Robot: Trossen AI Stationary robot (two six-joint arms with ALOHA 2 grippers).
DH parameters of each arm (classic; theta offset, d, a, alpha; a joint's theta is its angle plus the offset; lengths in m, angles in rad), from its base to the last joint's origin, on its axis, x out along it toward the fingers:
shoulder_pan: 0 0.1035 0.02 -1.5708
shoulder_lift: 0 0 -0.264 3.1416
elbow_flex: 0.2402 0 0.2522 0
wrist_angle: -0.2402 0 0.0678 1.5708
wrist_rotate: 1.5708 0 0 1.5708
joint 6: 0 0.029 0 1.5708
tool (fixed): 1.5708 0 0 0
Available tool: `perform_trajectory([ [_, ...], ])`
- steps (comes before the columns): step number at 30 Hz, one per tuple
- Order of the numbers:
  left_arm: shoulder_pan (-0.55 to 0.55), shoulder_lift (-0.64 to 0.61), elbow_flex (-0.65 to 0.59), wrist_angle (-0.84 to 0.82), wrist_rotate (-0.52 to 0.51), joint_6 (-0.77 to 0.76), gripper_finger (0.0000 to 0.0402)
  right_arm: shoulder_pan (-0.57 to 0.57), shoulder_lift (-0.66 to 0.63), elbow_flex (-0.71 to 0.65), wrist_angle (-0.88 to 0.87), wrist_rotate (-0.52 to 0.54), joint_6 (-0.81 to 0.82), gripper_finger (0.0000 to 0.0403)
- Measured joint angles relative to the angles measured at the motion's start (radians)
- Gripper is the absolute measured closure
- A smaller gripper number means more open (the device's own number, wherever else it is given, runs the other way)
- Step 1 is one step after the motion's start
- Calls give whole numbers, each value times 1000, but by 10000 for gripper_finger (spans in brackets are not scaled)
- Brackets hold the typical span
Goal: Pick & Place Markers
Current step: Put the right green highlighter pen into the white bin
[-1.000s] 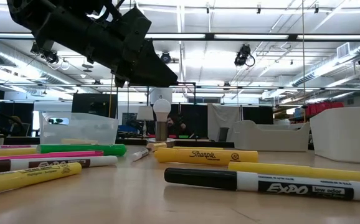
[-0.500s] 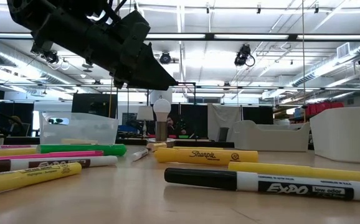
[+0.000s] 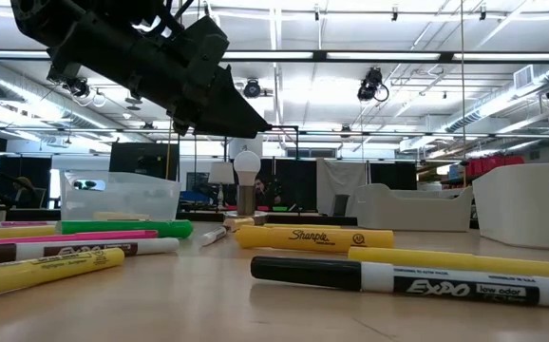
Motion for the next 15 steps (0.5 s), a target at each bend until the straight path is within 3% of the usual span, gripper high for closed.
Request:
perform_trajectory([
  [9, 0, 0, 0, 0, 0, -1, 220, -16, 10, -79, 124, -3, 6, 233],
  [15, 0, 0, 0, -1, 0, -1, 220, -17, -1, -139, 169, -11, 5, 291],
])
